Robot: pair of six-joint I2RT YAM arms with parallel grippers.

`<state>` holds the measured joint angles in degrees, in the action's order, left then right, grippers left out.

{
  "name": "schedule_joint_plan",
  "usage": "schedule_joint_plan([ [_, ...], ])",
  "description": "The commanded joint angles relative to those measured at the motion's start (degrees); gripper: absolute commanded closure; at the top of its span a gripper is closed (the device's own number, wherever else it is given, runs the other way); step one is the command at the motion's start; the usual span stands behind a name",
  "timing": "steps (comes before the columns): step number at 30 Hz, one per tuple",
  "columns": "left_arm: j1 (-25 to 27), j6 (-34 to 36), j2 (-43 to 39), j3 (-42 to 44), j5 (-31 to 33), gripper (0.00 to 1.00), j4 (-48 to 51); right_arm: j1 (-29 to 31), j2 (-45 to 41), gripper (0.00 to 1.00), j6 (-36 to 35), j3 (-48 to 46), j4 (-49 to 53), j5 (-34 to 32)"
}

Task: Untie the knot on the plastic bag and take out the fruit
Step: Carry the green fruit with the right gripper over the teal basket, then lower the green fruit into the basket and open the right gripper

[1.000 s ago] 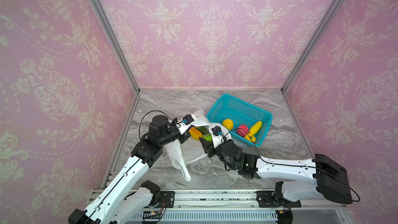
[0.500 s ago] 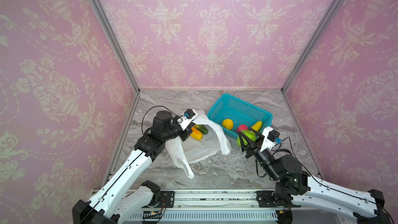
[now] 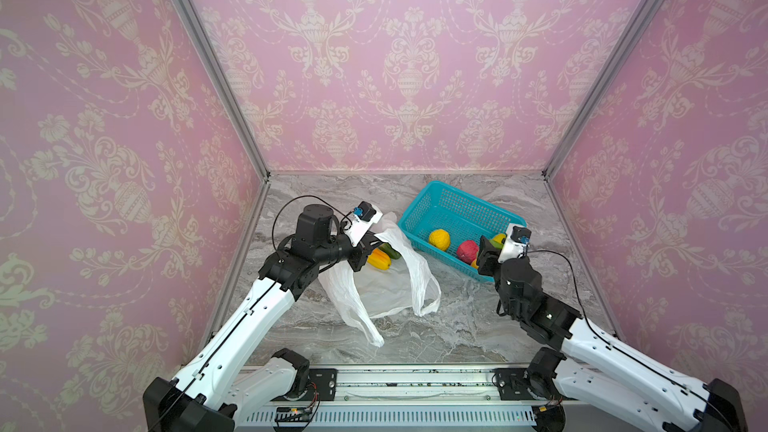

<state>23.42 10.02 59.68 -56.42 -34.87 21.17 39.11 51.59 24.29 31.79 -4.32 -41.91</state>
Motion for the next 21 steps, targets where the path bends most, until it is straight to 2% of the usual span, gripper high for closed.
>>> schedule_joint_plan([
  [1,-0.39,-3.34,-0.12,-2.19,-2.27,1.00,1.77,-4.23,10.16,0.76,3.59,5.26,3.48,6.20],
  [5,-0.46,-2.44,-1.66,-0.99,0.74,1.00,0.90,-5.83,21.96,0.73,2.03,9.81,2.00,8.29],
  [9,-0.48,-1.59,-2.50,-0.36,2.70,1.00,0.89,-6.37,30.30,0.64,0.98,13.48,-0.20,13.47],
  [13,-0.48,-1.57,-1.79,-0.45,2.82,1.00,1.15,-6.51,36.66,0.59,1.39,18.21,2.34,13.29],
  [14,-0.48,-1.56,-1.68,-0.47,2.81,1.00,1.05,-6.59,37.70,0.55,1.60,19.02,3.03,13.07],
  [17,-0.57,-1.51,-1.57,-0.39,2.96,1.00,0.92,-6.71,39.24,0.34,2.23,20.91,5.34,12.39],
  [19,-0.57,-1.51,-1.76,-0.02,3.25,1.00,0.33,-6.68,38.33,0.19,2.46,20.23,5.31,12.09],
  [21,-0.57,-1.74,-1.61,0.73,3.03,1.00,-0.65,-6.64,36.14,0.08,2.50,18.35,4.20,12.27],
])
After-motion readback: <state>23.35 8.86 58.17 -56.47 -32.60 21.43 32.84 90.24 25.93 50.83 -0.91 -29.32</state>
